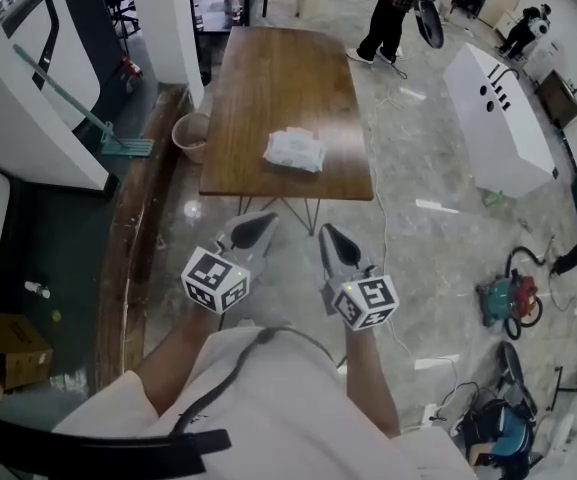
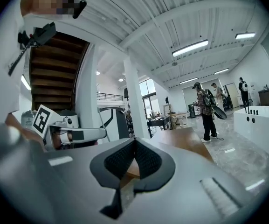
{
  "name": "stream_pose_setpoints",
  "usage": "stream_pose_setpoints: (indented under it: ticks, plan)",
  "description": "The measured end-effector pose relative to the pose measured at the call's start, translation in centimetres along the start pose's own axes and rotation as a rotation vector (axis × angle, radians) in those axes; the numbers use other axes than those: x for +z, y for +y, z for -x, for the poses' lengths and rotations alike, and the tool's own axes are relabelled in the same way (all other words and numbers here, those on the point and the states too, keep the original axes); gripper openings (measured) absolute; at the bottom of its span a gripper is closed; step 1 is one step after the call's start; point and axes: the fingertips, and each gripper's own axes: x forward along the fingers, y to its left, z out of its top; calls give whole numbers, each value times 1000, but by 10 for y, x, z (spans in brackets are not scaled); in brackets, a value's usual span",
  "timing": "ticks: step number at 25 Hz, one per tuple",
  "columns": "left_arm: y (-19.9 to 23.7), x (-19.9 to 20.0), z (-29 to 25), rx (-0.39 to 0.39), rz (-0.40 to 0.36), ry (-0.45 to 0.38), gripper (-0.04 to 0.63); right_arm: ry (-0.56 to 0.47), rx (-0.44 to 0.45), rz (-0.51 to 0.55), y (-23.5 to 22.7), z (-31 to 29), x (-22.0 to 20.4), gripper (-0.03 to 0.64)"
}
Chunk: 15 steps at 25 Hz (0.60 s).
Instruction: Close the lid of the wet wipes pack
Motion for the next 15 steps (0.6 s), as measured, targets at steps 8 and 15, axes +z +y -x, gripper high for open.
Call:
stream_pose_setpoints:
  ticks: [8,15]
  plan:
    - [11,-4,17,-26,14,2,2,9,-34,22,16,-6,-3,9]
    - [20,-15,33,-46,26,16,2,42,-65,25,29,-9,-16,9]
